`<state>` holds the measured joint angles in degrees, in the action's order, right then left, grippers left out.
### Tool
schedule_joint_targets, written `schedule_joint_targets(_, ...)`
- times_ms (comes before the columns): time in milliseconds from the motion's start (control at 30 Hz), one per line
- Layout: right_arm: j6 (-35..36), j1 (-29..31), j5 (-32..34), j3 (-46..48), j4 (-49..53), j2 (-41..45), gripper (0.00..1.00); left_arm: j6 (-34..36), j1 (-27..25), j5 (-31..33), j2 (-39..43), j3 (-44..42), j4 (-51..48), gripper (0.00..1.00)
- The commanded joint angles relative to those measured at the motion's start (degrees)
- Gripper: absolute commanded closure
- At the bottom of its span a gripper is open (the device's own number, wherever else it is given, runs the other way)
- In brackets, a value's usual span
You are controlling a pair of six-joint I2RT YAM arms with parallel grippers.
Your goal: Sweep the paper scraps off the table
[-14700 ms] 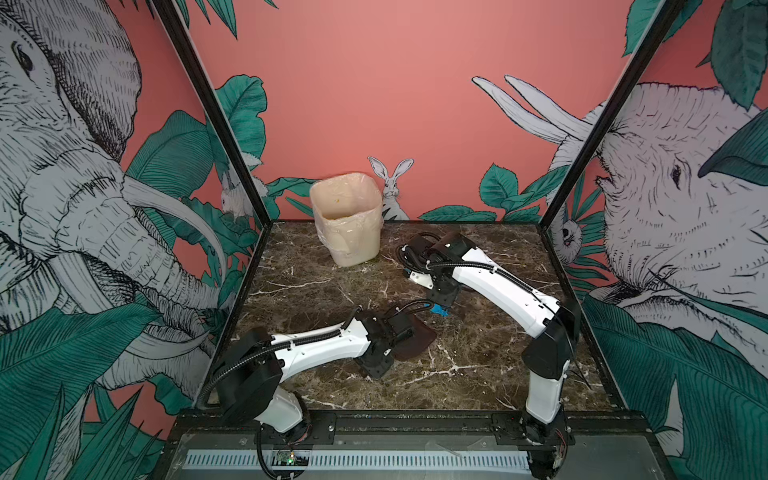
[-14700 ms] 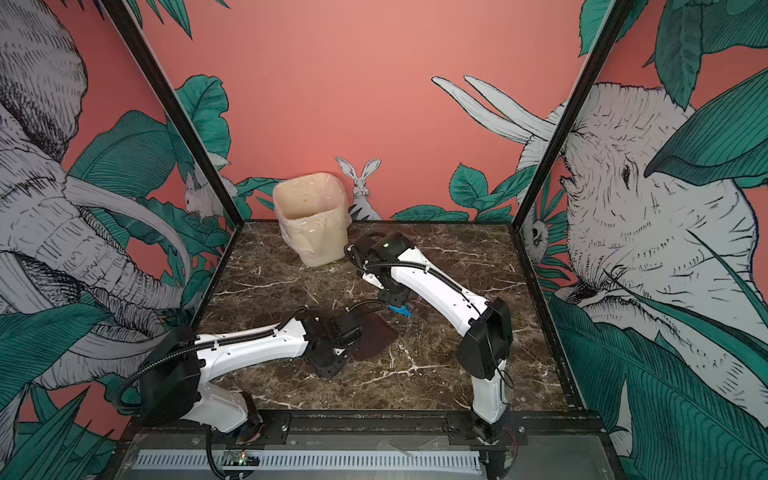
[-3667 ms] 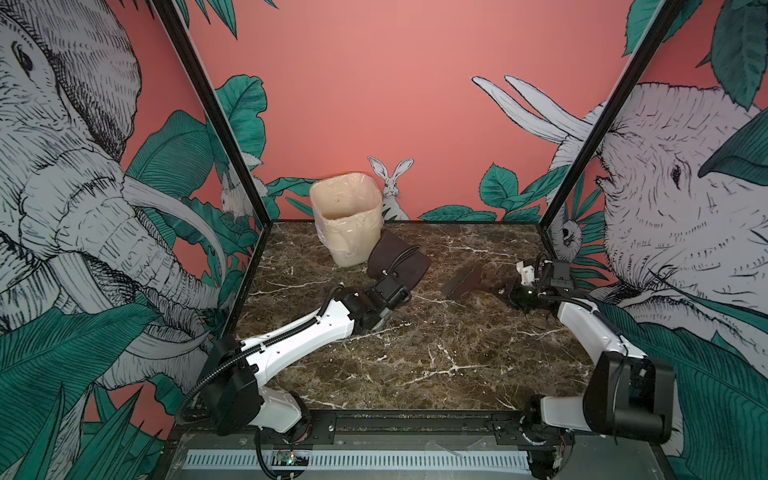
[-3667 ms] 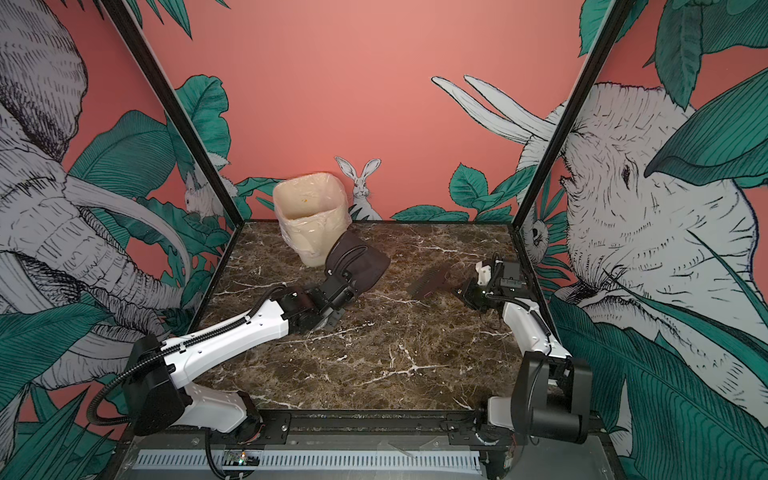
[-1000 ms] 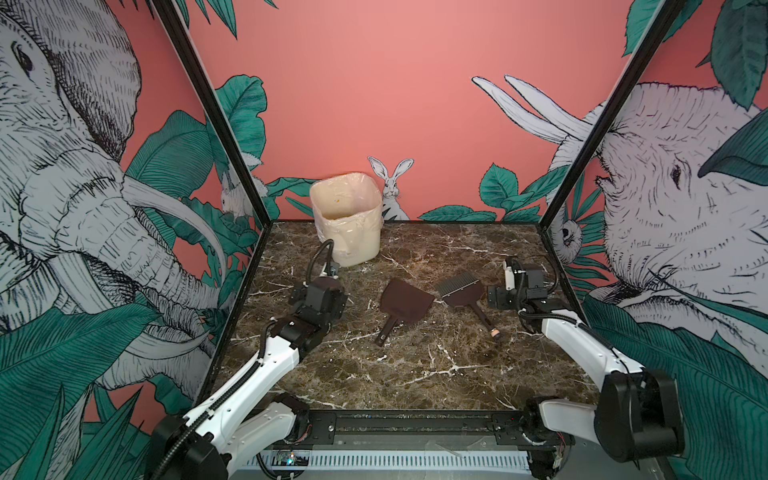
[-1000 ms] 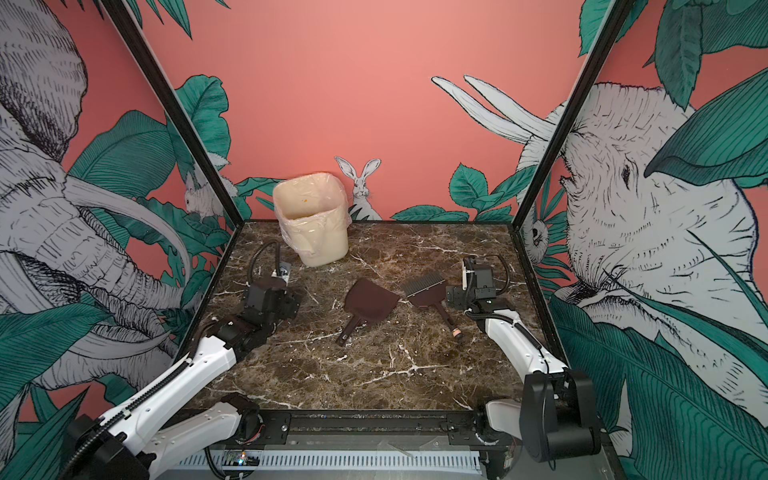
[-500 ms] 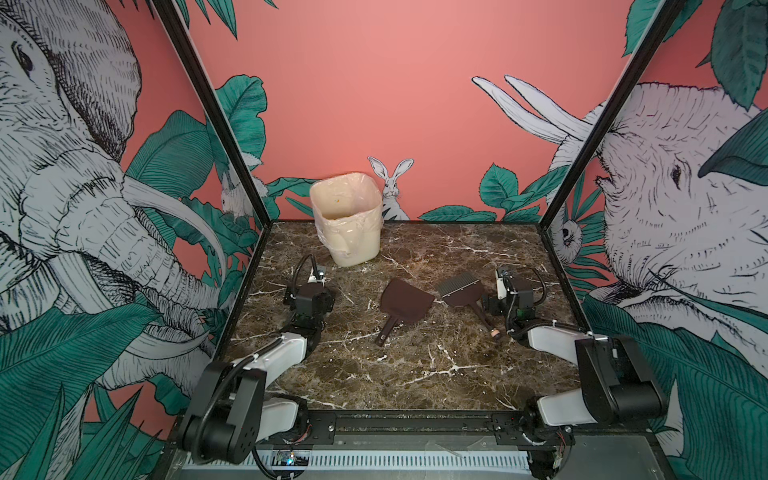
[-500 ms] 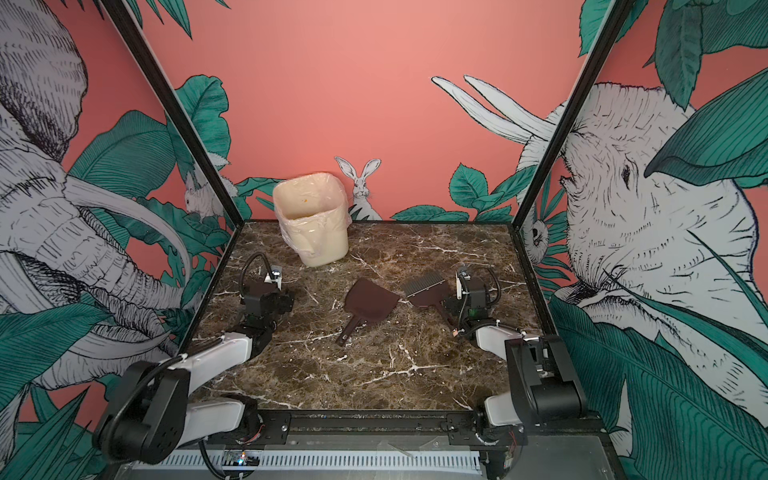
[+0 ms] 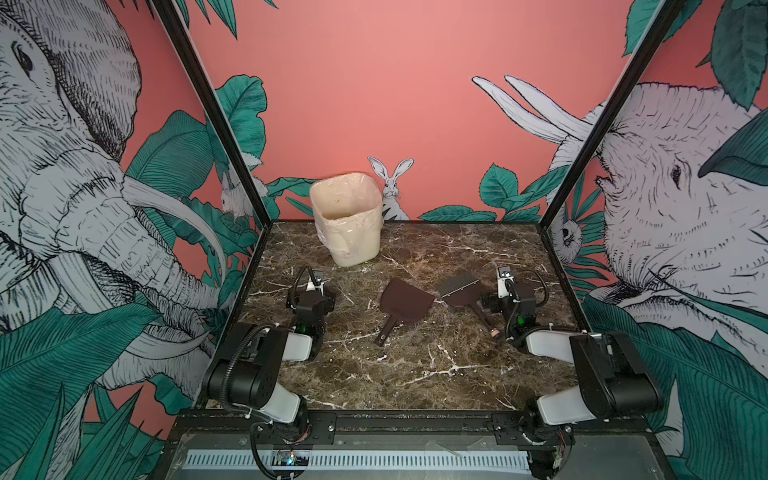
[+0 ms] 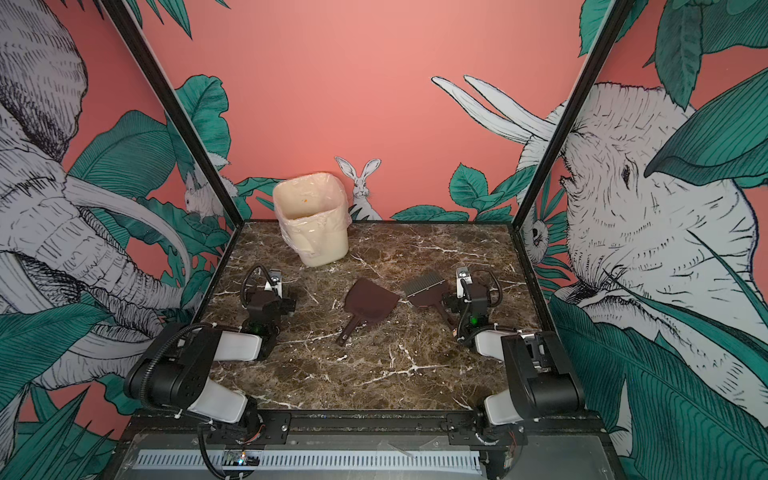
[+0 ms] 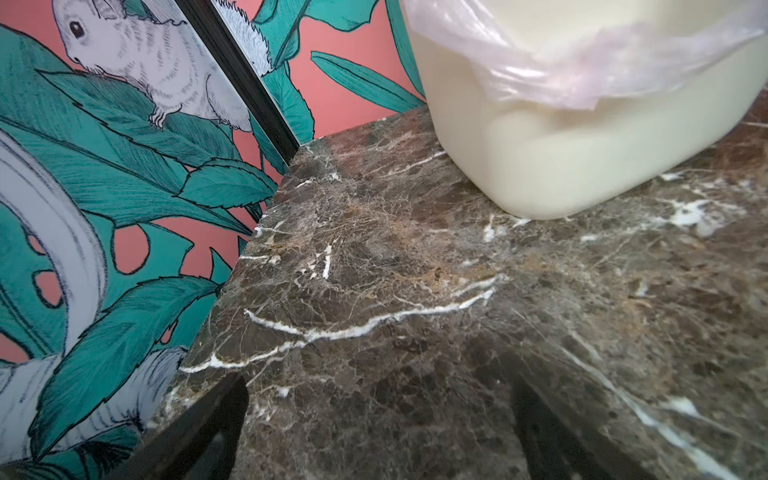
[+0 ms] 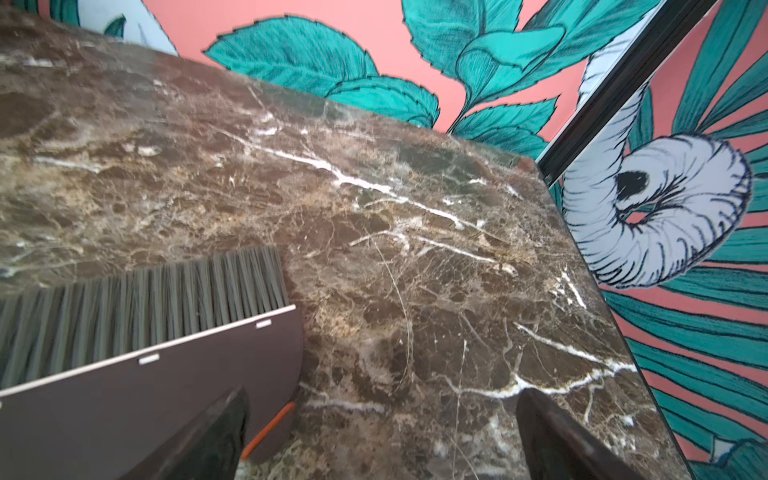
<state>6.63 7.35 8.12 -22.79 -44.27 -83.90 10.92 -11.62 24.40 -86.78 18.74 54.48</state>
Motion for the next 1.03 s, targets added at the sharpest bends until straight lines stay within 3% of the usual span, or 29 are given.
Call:
schedule_joint_targets(0, -2.03, -2.08, -1.92, 2.29, -9.42, -2.15, 0.00, -1.60, 0.82, -0.93, 0.84, 0.24, 3.04, 0.00)
schedule_joint_targets(133, -1.72, -2.41, -3.02, 4.47, -15.82, -4.82, 0.00, -2.70, 1.88, -2.12, 1.15, 1.68, -0.50, 0.00)
schedule_joint_targets(533, -1.89, -2.39, -3.02, 4.31, -15.16, -4.74, 0.00, -5.14, 5.25, -7.68, -0.13, 7.71, -10.97, 0.00)
schedule_joint_targets(1000, -2.01, -2.42, -2.67, 4.28, -15.21, -4.78, 0.00, -5.60, 5.88, -8.58, -0.15, 7.89, -11.59, 0.00)
